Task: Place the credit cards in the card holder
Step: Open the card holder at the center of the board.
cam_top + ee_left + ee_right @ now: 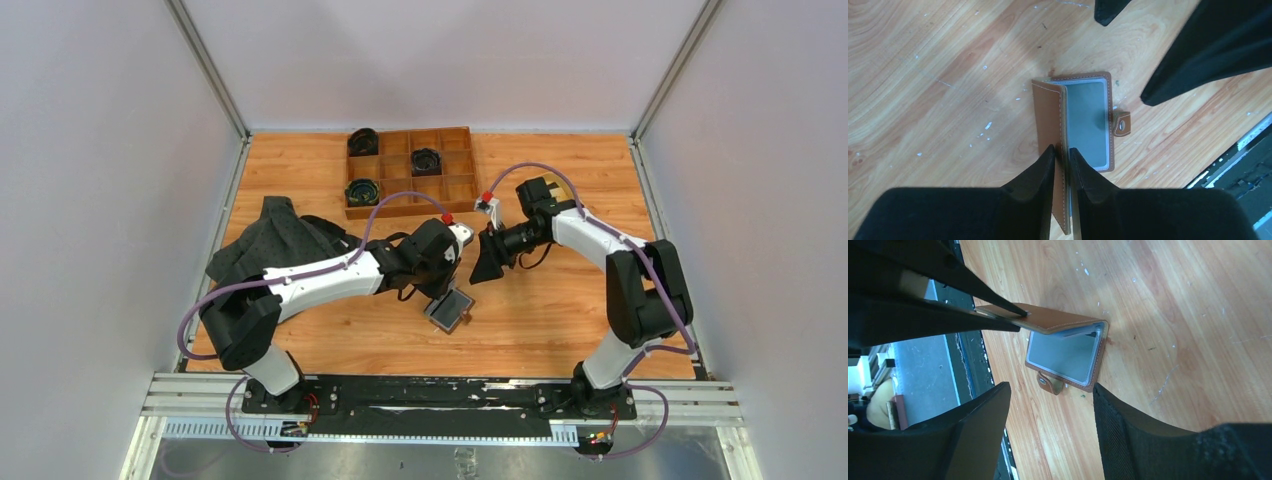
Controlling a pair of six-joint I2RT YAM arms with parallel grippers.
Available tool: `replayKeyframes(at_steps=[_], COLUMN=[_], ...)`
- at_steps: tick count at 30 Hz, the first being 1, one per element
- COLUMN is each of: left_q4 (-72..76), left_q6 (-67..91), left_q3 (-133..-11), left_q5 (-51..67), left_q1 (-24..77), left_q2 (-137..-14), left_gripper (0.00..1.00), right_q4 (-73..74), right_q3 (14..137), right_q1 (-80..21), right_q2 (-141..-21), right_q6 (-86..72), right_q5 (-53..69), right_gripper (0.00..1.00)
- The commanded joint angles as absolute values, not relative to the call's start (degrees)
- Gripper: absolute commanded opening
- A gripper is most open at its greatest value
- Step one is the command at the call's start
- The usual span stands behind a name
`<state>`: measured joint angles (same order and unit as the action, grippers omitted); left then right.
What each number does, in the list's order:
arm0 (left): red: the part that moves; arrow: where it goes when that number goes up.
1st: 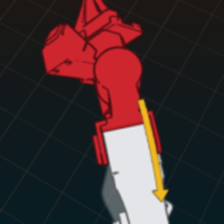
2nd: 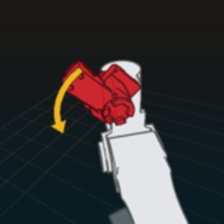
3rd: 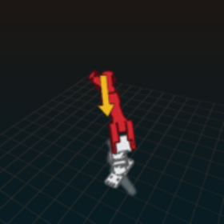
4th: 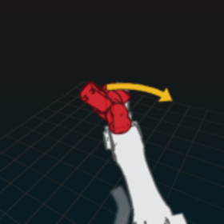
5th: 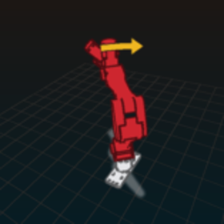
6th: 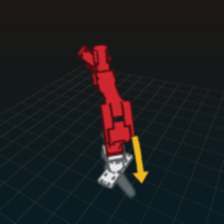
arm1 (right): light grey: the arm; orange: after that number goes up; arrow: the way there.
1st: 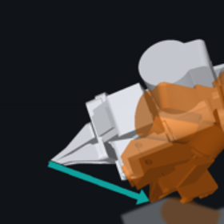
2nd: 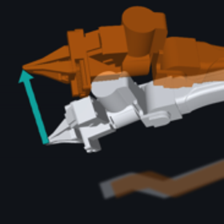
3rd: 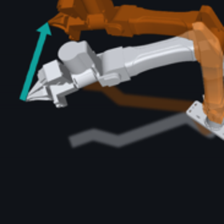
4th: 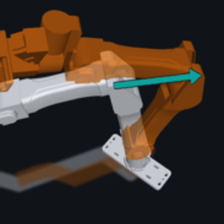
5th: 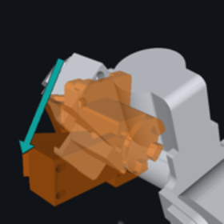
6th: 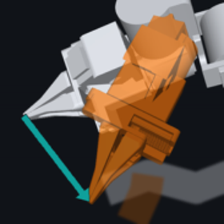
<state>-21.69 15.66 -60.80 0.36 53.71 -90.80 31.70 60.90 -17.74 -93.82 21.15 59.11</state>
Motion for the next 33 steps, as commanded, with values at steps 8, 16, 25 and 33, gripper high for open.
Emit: replayKeyframes(at_steps=[8, 16, 25, 33], left_q4=[-21.2, -22.2, -21.3, -20.4], left_q6=[16.6, 15.0, 12.7, 13.5], left_q3=[-62.0, -61.7, -58.5, -56.3], left_q5=[1.8, 0.1, -1.7, -4.3], left_q1=[54.0, 53.8, 50.4, 48.1], left_q2=[-91.4, -92.1, -91.1, -91.2], left_gripper=[0.19, 0.07, 0.21, 0.33], right_q4=[30.8, 31.8, 34.8, 26.3], right_q3=[60.3, 60.7, 60.1, 52.9], right_q1=[-16.9, -16.9, -17.6, -24.8], right_q2=[-96.3, -96.2, -91.0, -79.4], right_q6=[18.4, 19.9, 29.6, 41.1], right_q5=[60.0, 60.6, 60.2, 57.9], right_gripper=[0.65, 0.65, 0.66, 0.65])
